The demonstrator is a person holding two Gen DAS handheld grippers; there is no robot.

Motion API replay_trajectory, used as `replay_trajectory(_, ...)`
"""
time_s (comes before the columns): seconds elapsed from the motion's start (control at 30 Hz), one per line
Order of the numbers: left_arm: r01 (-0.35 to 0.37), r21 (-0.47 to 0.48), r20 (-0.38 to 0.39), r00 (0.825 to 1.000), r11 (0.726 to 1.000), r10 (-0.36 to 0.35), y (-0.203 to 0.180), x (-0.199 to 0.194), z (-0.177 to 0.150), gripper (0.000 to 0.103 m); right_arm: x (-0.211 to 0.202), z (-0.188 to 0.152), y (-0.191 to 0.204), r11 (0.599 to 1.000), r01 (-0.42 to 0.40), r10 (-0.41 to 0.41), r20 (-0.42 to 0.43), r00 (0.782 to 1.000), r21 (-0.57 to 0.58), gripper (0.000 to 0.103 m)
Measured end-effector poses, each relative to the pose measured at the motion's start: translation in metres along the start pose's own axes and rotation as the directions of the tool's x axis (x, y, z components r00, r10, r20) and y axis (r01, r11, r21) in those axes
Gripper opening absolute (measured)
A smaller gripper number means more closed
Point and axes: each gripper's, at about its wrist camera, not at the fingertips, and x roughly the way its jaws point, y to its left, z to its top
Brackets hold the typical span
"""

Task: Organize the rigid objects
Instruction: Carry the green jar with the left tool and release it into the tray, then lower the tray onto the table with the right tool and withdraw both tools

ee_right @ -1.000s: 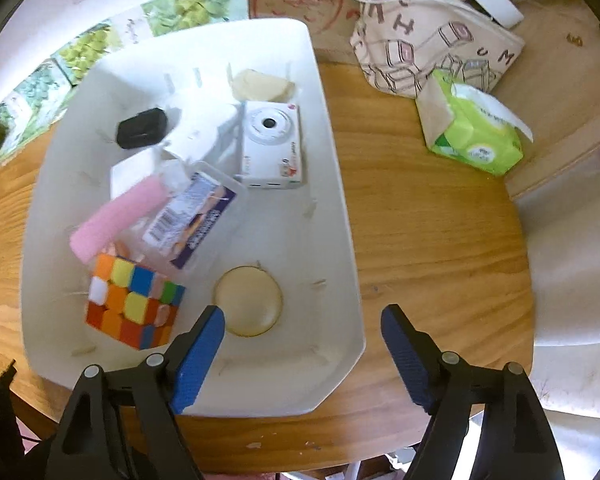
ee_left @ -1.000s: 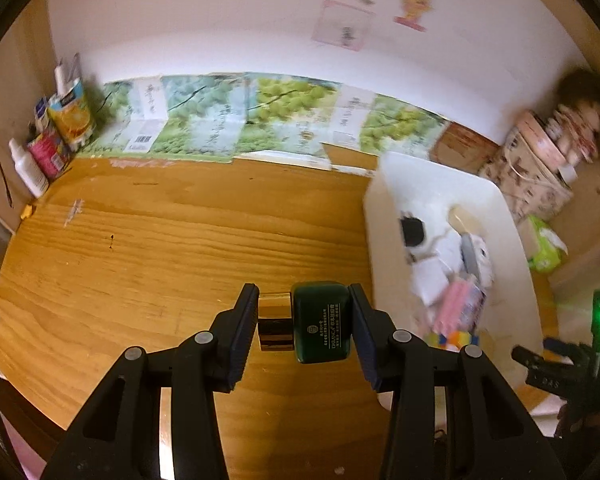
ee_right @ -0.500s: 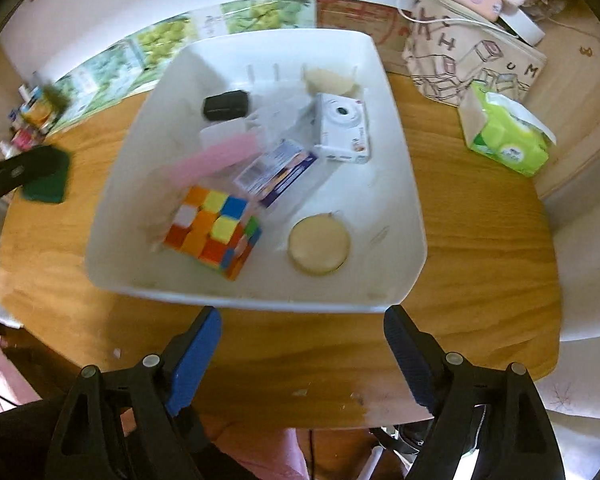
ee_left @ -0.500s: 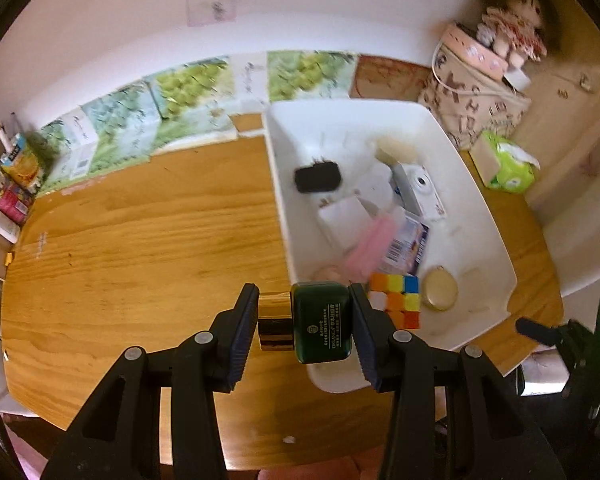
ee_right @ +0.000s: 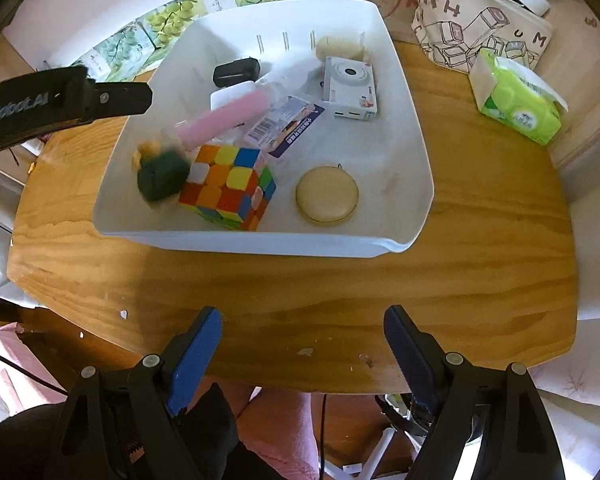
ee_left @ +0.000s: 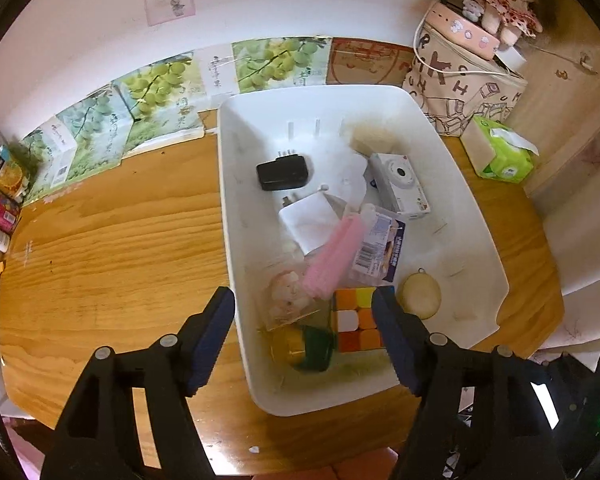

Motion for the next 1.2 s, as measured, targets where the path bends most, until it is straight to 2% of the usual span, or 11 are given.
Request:
replay_trajectory(0.17,-0.038,-0.062,-0.029,0.999,0.997,0.036,0.023,-0.005,-0.005,0.074,-0.006,0.013,0.01,0.999,-0.037,0.037,0.032,0.999,-0.014,0.086)
replay_trajectory(0.3,0.014,-0.121,-0.041,0.999,0.993,-0.019,0.044,-0.02,-0.004,0.074,-0.011,0.023,0.021,0.995,-0.099,0.099,0.045,0.994,-0.002,0.086)
replay_trajectory(0.37,-0.008,-0.144,-0.01,1.0,0.99,0.006,0.051,-0.034,-0.002,0.074,-0.016,0.03,0.027,0.991,-0.134,0.134,0.044,0.99,-0.005,0.086)
replay_trajectory(0.47,-0.053,-0.186,0.028,0.998,0.981,0.06,0.064,-0.053,-0.003,0.074,-0.035,0.041,0.039,0.99,-0.136,0.137,0.089,0.987,-0.025,0.086)
replay_trajectory(0.6,-0.085,-0.213,0.038,0.995,0.973,0.095,0.076,-0.068,-0.01,0.074,-0.059,0.051,0.045,0.981,-0.192,0.187,0.151,0.971,0.018,0.086)
replay_trajectory(0.8,-0.12,-0.207,0.079,0.987,0.971,0.139,0.072,-0.081,-0.028,0.074,-0.076,0.055,0.053,0.987,-0.153,0.144,0.18,0.973,0.037,0.086)
replay_trajectory(0.9,-0.085,-0.211,0.111,0.988,0.974,0.11,0.067,-0.082,-0.032,0.075,-0.075,0.052,0.054,0.99,-0.132,0.122,0.163,0.979,0.056,0.086)
replay_trajectory(0.97,-0.069,-0.21,0.122,0.988,0.975,0.097,0.063,-0.081,-0.032,0.082,-0.072,0.049,0.055,0.989,-0.134,0.125,0.147,0.981,0.056,0.086)
replay_trajectory(1.13,-0.109,-0.209,0.185,0.972,0.972,0.148,0.053,-0.088,-0.031,0.091,-0.068,0.041,0.054,0.993,-0.099,0.091,0.136,0.987,0.059,0.087)
replay_trajectory(1.17,-0.113,-0.214,0.194,0.968,0.97,0.156,0.053,-0.089,-0.031,0.091,-0.068,0.039,0.054,0.994,-0.092,0.084,0.136,0.987,0.052,0.089)
replay_trajectory(1.2,-0.116,-0.221,0.202,0.966,0.968,0.162,0.053,-0.089,-0.03,0.091,-0.068,0.038,0.055,0.995,-0.086,0.08,0.135,0.988,0.043,0.098)
